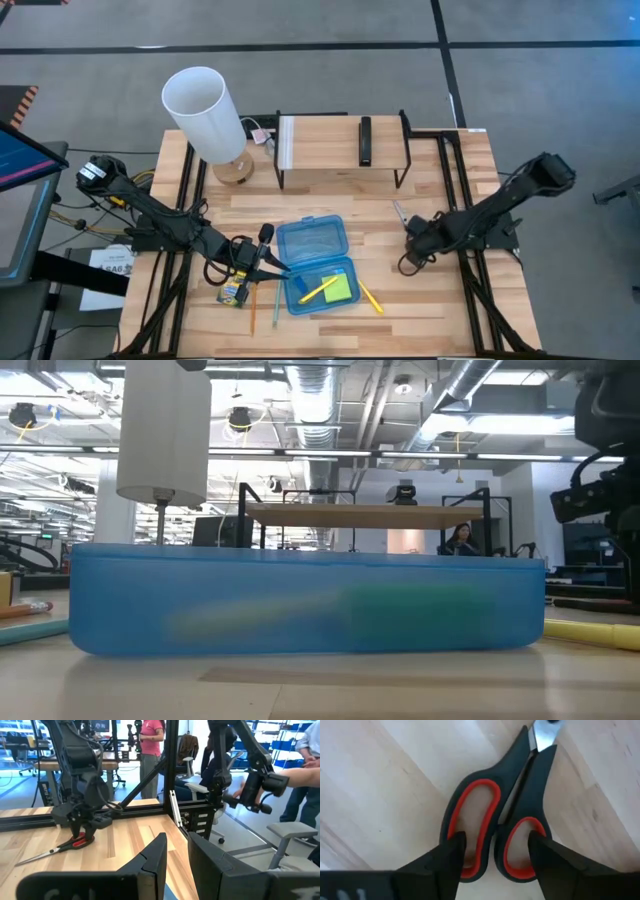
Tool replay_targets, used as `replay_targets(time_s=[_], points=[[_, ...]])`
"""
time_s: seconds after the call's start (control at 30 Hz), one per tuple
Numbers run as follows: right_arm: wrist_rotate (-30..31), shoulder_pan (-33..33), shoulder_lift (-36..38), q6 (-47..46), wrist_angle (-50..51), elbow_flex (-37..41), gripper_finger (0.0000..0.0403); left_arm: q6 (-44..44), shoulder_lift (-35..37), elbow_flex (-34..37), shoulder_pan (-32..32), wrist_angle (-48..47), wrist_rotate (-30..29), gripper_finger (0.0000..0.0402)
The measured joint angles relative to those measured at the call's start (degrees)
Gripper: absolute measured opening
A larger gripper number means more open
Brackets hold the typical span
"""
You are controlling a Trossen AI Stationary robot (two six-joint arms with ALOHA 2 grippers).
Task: Pack school essentials
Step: Put the black scissors into the blue supply box
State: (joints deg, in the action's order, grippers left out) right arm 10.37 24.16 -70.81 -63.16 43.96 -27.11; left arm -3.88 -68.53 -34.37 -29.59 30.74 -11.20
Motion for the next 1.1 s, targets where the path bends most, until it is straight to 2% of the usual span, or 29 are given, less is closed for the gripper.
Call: replay_targets(time_s=[0.17, 0.53, 0.67, 1.1], points=[[-0.74, -0.31, -4.80, -0.35, -0.65, -0.88, 0.0213, -0.15, 0.00, 0.00, -0.02, 0.00, 0.02, 0.0066], [-2.19, -0.26, -2.03, 0.67, -1.28, -1.70, 0.0033, -0.24, 0.00, 0.00, 0.00, 0.20, 0.02, 0.0066], [-2.10, -0.26, -0.36, 0.81, -0.96, -1.75, 0.0011, -0.24, 0.00, 0.00, -0.01, 0.07, 0.02, 0.0066], [-2.38, -0.22, 5.67, 0.12, -1.48, -1.51, 0.0008, 0.00, 0.00, 0.00, -0.01, -0.02, -0.33, 0.0066]])
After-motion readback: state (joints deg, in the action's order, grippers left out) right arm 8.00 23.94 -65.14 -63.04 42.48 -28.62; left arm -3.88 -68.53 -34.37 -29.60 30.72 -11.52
